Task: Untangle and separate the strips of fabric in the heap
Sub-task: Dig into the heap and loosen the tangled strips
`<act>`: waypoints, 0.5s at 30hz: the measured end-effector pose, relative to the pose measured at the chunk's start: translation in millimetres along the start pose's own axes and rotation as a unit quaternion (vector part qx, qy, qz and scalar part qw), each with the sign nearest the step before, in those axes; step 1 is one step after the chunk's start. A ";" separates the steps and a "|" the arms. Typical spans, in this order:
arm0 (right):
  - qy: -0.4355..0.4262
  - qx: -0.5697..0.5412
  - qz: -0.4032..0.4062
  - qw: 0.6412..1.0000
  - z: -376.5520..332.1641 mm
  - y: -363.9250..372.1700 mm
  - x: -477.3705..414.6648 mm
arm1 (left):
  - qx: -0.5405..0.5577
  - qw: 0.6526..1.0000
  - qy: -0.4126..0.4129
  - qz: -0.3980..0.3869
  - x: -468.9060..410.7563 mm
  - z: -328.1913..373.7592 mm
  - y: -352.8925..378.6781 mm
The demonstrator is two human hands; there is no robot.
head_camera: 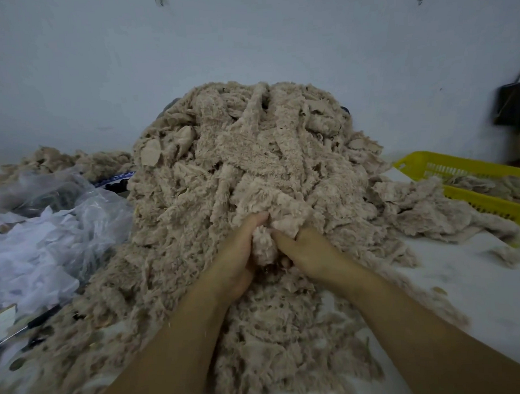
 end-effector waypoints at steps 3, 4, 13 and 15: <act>-0.008 -0.095 0.122 0.988 -3.5 -9.9 -3.0 | -0.013 0.999 0.035 0.008 -2.1 0.8 -3.8; -0.004 -0.168 0.211 0.963 -4.3 -21.3 -4.5 | -0.013 0.999 0.035 0.024 -2.9 1.4 -6.2; 0.089 0.174 0.229 0.954 34.4 -52.1 -7.1 | -0.027 0.996 -0.009 0.082 -4.4 -2.5 -7.1; 0.099 0.253 0.145 0.951 36.3 -46.0 -8.9 | -0.027 0.996 -0.019 0.084 -4.5 -3.0 -7.3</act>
Point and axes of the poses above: each hand's wrist, its own x-axis away from the middle knuckle, its own y-axis out of the palm, z = x × y, the point moved 2 cm from there along -x, towards the middle knuckle, and after that the axes turned 11 degrees about -y, right-handed, at the moved point
